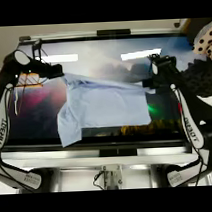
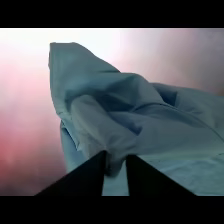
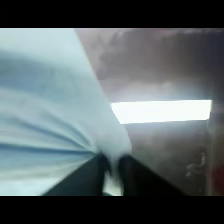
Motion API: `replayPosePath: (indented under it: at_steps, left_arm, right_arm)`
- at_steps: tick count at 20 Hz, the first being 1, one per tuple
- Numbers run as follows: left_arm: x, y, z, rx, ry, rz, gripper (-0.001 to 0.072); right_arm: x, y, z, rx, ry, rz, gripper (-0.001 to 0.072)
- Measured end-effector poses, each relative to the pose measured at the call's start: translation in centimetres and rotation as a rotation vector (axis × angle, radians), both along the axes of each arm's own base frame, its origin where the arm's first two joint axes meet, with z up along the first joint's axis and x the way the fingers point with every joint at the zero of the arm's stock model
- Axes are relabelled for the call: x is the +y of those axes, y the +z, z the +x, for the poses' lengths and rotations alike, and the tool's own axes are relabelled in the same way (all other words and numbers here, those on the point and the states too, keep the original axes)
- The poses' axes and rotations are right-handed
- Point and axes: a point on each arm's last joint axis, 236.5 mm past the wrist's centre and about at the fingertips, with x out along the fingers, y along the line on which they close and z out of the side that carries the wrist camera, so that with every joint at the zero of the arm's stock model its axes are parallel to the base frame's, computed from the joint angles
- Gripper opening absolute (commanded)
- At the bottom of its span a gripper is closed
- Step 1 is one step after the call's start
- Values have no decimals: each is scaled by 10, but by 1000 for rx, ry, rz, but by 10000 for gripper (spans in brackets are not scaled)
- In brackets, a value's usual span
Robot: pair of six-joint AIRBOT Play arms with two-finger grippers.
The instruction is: Fold the shirts.
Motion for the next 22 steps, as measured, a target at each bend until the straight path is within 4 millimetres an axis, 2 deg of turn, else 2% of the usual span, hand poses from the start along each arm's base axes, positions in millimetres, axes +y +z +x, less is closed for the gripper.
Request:
replayPosePath:
  at_steps: [2, 3, 4, 6, 8, 9, 11, 13, 15, 18, 19, 20, 21, 22]
  left_arm:
    - [2, -9, -12, 78, -15, -21, 558]
    - [10, -10, -19, 118, -20, -12, 534]
    - [27, -10, -27, 159, -18, 17, 501]
    - [65, -11, -53, 270, -8, 79, 501]
    - [98, -17, -86, 390, 21, 112, 505]
    - [109, -25, -106, 455, 34, 115, 506]
    - [106, -43, -145, 561, 22, 73, 505]
    - [91, -64, -172, 592, -2, 10, 506]
    - [76, -83, -188, 592, -3, -40, 515]
    - [64, -107, -197, 576, 17, -74, 514]
    - [60, -113, -198, 572, 22, -83, 514]
    - [57, -117, -197, 565, 26, -91, 512]
    - [53, -122, -197, 562, 28, -95, 479]
    - [52, -125, -196, 556, 32, -96, 318]
  right_arm:
    - [4, 6, -3, 6, -15, 21, 512]
    - [1, 13, -8, 17, -19, 19, 512]
    - [-6, 24, -13, 24, -18, 11, 512]
    - [-29, 39, -30, 64, -43, 0, 505]
    - [-51, 48, -55, 115, -106, 53, 505]
    - [-58, 47, -73, 154, -143, 105, 507]
    - [-57, 41, -106, 218, -185, 233, 509]
    - [-48, 31, -136, 269, -203, 349, 509]
    - [-39, 22, -160, 310, -215, 425, 509]
    - [-27, 11, -176, 331, -225, 495, 511]
    - [-25, 9, -176, 323, -228, 509, 680]
    - [-23, 7, -175, 311, -232, 522, 693]
    - [-21, 6, -175, 310, -232, 532, 691]
    - [-20, 4, -174, 304, -232, 543, 690]
